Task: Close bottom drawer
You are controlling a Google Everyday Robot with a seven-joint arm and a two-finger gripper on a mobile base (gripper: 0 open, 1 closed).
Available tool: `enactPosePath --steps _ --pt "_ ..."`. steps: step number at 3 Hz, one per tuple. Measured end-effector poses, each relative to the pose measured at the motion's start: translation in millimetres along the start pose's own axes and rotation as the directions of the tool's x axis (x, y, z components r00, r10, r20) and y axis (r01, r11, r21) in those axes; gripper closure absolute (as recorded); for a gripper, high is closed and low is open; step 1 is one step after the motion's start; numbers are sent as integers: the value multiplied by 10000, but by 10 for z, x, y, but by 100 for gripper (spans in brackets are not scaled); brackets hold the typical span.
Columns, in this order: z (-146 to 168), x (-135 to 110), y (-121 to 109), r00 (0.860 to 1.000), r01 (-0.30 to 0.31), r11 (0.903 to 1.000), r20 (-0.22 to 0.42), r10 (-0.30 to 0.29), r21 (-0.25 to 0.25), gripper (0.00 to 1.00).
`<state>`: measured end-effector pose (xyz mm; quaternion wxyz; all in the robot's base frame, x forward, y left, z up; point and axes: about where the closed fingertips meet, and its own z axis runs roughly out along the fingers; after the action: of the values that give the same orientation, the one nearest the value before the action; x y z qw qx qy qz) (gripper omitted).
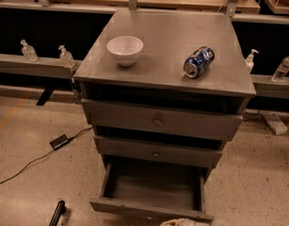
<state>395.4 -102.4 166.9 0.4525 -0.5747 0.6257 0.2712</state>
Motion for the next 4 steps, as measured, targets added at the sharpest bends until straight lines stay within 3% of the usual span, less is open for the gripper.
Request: enactPosePath --steps 1,2,3,4 --pt "-37 233 -154 9950 341 9978 -959 -286 564 100" --pt "-13 412 -370 9866 122 9956 -1633 31 930 100" --pt "-24 408 -371 9859 104 9954 -1674 58 957 100" --pt "7 336 -668 9862 19 9910 -1643 203 1342 100"
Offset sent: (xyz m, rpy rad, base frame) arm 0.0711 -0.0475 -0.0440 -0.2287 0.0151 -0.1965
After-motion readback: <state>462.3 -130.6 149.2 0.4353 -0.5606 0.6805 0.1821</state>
